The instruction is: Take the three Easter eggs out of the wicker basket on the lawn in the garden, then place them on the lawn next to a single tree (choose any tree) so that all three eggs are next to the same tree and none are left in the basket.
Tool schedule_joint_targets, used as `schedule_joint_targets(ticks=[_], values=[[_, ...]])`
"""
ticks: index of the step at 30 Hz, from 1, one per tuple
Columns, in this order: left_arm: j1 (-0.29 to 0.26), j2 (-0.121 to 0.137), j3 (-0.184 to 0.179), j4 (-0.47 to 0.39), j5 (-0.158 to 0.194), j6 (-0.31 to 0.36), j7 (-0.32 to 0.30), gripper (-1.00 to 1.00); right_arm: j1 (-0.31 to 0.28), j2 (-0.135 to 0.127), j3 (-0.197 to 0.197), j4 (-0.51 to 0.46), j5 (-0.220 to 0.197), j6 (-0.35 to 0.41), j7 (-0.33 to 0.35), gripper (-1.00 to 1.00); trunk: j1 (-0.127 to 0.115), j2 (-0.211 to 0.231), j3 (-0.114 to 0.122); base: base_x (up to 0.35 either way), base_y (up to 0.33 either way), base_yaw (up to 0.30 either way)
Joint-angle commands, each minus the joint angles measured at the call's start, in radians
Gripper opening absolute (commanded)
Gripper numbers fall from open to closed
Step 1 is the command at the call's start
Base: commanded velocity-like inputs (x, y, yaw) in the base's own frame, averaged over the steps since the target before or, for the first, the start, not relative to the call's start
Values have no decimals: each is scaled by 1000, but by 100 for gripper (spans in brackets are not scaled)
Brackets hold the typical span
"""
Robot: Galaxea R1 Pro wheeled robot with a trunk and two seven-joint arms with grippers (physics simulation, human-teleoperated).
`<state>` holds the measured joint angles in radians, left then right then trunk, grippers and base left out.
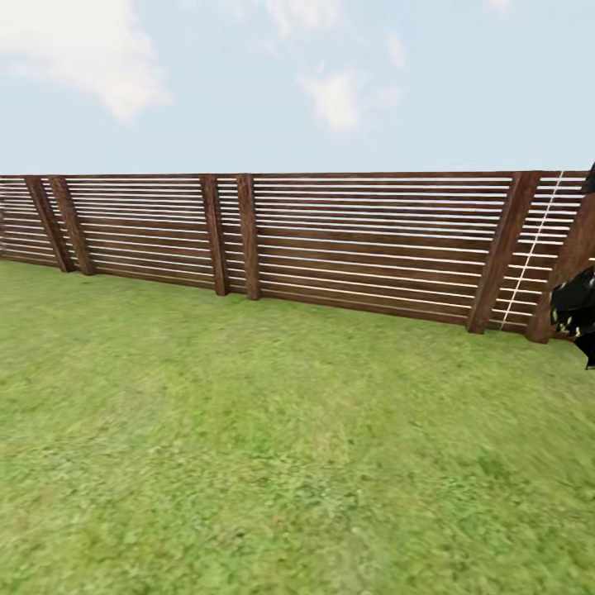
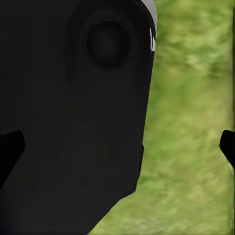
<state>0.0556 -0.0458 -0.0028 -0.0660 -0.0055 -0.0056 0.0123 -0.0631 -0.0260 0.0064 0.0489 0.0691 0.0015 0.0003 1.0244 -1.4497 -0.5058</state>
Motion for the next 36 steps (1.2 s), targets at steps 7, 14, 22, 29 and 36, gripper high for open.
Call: schedule_joint_targets(ticks=[7,14,22,29,36], values=[[0,0,0,-2,-1,-1,1,100,-1,0,0,2,8,0,0,100,1,0,-1,336,0,252],[1,0,0,-2,-1,-1,1,100,-1,-1,0,2,8,0,0,100,1,0,-1,335,0,256],[1,0,0,-2,-1,-1,1,100,-1,-1,0,2,8,0,0,100,1,0,-1,336,0,202],[1,0,0,-2,-1,-1,1,100,-1,-2,1,2,8,0,0,100,1,0,-1,336,0,16],[1,0,0,-2,-1,-1,1,100,-1,-2,0,2,7,0,0,100,1,0,-1,336,0,167]])
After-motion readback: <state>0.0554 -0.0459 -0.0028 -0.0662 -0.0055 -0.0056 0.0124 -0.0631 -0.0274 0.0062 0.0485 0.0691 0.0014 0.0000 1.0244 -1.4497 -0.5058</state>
